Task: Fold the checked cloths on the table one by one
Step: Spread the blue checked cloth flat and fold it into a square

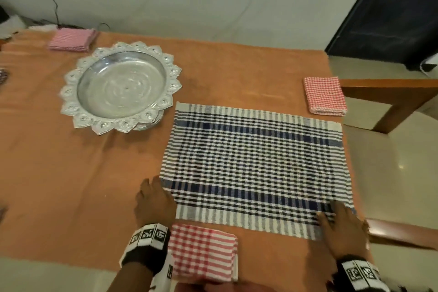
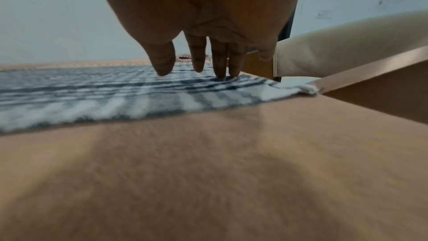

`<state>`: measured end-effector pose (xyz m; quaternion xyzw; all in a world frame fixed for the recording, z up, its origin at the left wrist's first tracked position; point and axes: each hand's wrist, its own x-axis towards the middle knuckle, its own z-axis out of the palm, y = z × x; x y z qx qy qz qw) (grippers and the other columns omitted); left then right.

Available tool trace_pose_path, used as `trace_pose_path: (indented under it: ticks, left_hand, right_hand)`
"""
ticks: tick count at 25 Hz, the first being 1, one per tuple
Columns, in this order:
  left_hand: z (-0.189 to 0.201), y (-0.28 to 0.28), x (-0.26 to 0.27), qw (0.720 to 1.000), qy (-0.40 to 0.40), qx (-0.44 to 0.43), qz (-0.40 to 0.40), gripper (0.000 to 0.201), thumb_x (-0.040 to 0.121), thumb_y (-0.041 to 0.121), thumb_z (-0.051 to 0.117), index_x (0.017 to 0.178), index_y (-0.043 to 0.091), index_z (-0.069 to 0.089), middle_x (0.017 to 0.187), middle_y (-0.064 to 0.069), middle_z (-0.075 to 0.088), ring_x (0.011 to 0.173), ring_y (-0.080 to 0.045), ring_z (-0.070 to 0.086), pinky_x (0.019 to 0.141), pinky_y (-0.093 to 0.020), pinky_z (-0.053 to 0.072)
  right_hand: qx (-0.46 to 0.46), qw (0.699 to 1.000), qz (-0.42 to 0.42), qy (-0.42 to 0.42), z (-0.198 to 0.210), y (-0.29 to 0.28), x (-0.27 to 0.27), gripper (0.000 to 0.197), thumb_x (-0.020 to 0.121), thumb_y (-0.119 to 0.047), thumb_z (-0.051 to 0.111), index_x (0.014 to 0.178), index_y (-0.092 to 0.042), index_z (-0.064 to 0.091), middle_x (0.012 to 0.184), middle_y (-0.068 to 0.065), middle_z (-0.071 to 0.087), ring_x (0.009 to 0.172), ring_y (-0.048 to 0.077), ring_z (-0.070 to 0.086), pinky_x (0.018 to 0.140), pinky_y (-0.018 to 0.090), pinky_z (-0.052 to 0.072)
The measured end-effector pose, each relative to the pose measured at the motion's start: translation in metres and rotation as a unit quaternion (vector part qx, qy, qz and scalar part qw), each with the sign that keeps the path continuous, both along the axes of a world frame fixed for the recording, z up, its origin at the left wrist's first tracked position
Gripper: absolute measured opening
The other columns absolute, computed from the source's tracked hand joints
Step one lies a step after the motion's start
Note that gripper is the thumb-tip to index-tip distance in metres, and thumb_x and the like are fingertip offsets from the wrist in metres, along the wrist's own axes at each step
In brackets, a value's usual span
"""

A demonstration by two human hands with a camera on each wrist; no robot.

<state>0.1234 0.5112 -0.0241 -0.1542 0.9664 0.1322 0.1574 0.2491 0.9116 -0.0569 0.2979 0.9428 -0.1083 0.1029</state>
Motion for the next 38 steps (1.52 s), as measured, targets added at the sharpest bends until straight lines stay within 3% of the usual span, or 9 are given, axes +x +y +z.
trace_pose_path:
  ticks: [5,10,13,18,22,25,29,35,38]
  left_hand:
    - [-0.004,-0.017,0.009,0.993,-0.066,0.068,0.077,0.03,0.093,0.026,0.052,0.119,0.014,0.045,0.119,-0.012,0.052,0.08,-0.028,0.055,0.071,-0.036,0.047]
    - [0.017,-0.001,0.004,1.0,-0.006,0.016,0.007,0.021,0.09,0.03,0.051,0.104,0.02,0.062,0.097,-0.003,0.063,0.083,-0.021,0.059,0.067,-0.03,0.049]
    - [0.03,0.036,0.012,0.991,0.027,0.049,-0.124,0.026,0.093,0.031,0.048,0.117,0.034,0.054,0.086,0.004,0.066,0.068,-0.014,0.057,0.061,-0.028,0.048]
    - [0.063,0.114,0.036,0.92,-0.062,0.021,-0.386,0.019,0.065,0.023,0.08,0.078,0.019,0.067,0.072,-0.003,0.065,0.061,-0.021,0.065,0.05,-0.026,0.045]
    - [0.041,0.122,0.055,0.914,-0.067,0.014,-0.4,0.025,0.092,0.008,0.043,0.109,0.011,0.06,0.11,-0.011,0.064,0.1,-0.03,0.062,0.076,-0.036,0.047]
    - [0.033,0.113,0.059,0.921,-0.059,0.016,-0.384,0.029,0.093,0.009,0.038,0.112,0.013,0.06,0.114,-0.008,0.063,0.102,-0.028,0.062,0.079,-0.036,0.047]
    - [0.026,0.111,0.061,0.927,-0.051,0.034,-0.37,0.034,0.094,0.012,0.036,0.12,0.016,0.056,0.116,-0.004,0.061,0.102,-0.024,0.061,0.076,-0.034,0.046]
    - [0.038,0.143,0.064,0.908,-0.083,0.077,-0.404,0.036,0.042,0.024,0.082,0.076,0.029,0.072,0.066,0.01,0.06,0.051,-0.01,0.058,0.036,-0.024,0.042]
    - [0.033,0.181,0.071,0.889,-0.06,0.082,-0.447,0.039,0.038,0.029,0.084,0.075,0.028,0.071,0.065,0.01,0.06,0.049,-0.01,0.057,0.035,-0.021,0.039]
  right_hand:
    - [-0.033,0.992,0.069,0.1,0.019,-0.056,-0.046,0.061,0.082,-0.056,0.034,0.115,-0.015,0.064,0.126,0.013,0.059,0.128,0.039,0.041,0.107,0.055,0.025]
    - [-0.219,0.96,0.141,0.103,0.047,-0.121,-0.096,0.035,0.095,-0.033,0.056,0.125,-0.015,0.059,0.127,0.004,0.057,0.122,0.024,0.05,0.103,0.038,0.04]
    - [-0.312,0.941,0.128,0.034,0.065,-0.147,-0.123,0.04,0.097,-0.04,0.051,0.129,-0.017,0.056,0.128,0.0,0.059,0.115,0.017,0.056,0.097,0.031,0.044]
    - [-0.466,0.884,-0.005,-0.028,0.056,-0.15,-0.157,0.048,0.097,-0.055,0.037,0.094,-0.017,0.066,0.092,0.002,0.069,0.088,0.022,0.064,0.087,0.04,0.05]
    - [-0.438,0.898,-0.05,-0.008,0.035,-0.135,-0.18,0.041,0.096,-0.04,0.052,0.113,-0.004,0.062,0.111,0.014,0.066,0.098,0.032,0.062,0.091,0.049,0.05]
    - [-0.445,0.886,-0.128,0.041,0.034,-0.128,-0.202,0.044,0.095,-0.021,0.058,0.135,-0.005,0.047,0.125,0.017,0.057,0.106,0.037,0.058,0.089,0.048,0.052]
    - [-0.462,0.869,-0.166,0.066,0.033,-0.117,-0.23,0.058,0.092,-0.009,0.062,0.143,-0.009,0.036,0.113,0.015,0.057,0.071,0.028,0.058,0.062,0.037,0.052]
    - [-0.363,0.923,-0.076,0.104,0.044,-0.09,-0.247,0.043,0.087,0.004,0.061,0.126,-0.012,0.054,0.096,0.008,0.058,0.077,0.028,0.06,0.074,0.04,0.054]
    - [-0.355,0.928,-0.06,0.1,0.05,-0.049,-0.241,0.04,0.085,0.011,0.052,0.118,-0.009,0.063,0.116,0.011,0.062,0.079,0.025,0.059,0.07,0.035,0.052]
